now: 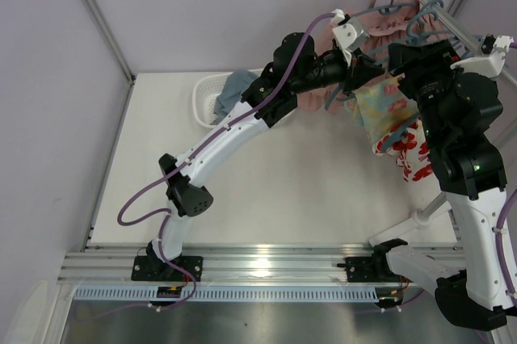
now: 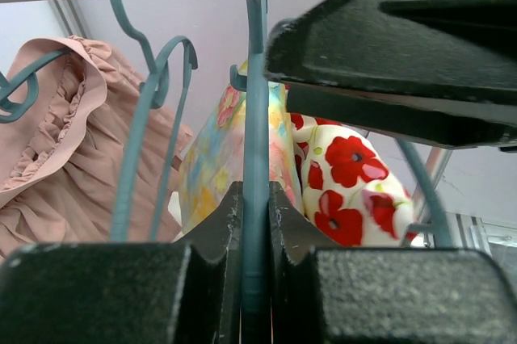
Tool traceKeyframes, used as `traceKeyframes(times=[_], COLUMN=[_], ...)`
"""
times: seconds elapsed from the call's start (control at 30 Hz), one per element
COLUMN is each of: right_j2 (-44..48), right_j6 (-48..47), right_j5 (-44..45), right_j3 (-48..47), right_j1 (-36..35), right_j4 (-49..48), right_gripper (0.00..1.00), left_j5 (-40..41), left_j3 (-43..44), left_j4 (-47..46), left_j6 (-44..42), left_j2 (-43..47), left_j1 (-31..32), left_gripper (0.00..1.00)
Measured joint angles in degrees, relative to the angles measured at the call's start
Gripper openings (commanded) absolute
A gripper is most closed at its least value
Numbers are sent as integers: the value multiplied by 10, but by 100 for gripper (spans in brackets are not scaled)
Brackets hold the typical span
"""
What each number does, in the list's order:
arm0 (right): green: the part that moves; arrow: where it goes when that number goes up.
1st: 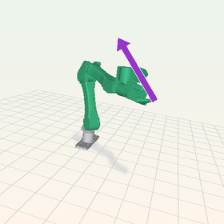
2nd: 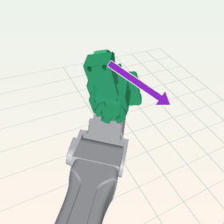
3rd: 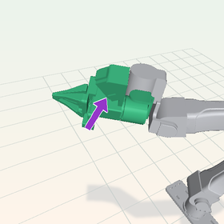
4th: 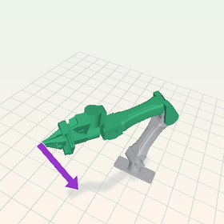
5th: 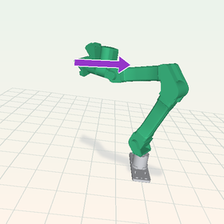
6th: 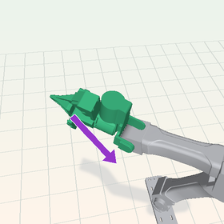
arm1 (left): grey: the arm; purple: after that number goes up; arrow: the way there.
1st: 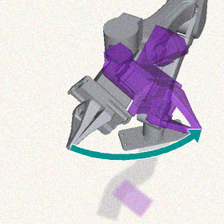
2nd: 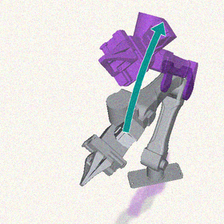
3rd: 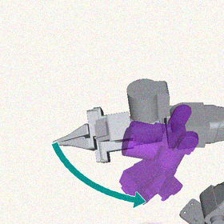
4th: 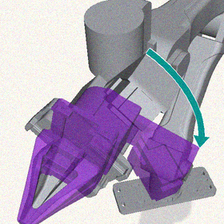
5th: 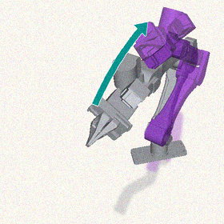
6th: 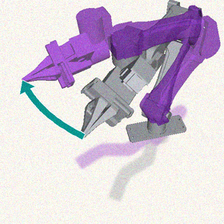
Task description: Place the skirt on the hanger
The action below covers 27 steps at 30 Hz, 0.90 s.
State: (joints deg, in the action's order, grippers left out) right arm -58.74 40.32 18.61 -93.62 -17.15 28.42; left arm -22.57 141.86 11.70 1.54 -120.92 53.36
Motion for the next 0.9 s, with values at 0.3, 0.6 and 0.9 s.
traceKeyframes(times=[0.3, 0.6, 0.9], right_j2=[-9, -9, -18], right_j6=[32, 51, 106], right_j5=[15, 16, 20], right_j3=[26, 66, 66], right_j1=[0, 0, 2], right_j4=[-16, -35, -49], right_gripper=[61, 38, 0], left_j5=[-1, -1, 15], left_j3=[-3, -5, -14], left_j4=[-1, -5, -5], left_j6=[0, 0, -4], left_j2=[0, 0, 0], left_j1=[2, 9, 12], left_gripper=[0, 0, 4])
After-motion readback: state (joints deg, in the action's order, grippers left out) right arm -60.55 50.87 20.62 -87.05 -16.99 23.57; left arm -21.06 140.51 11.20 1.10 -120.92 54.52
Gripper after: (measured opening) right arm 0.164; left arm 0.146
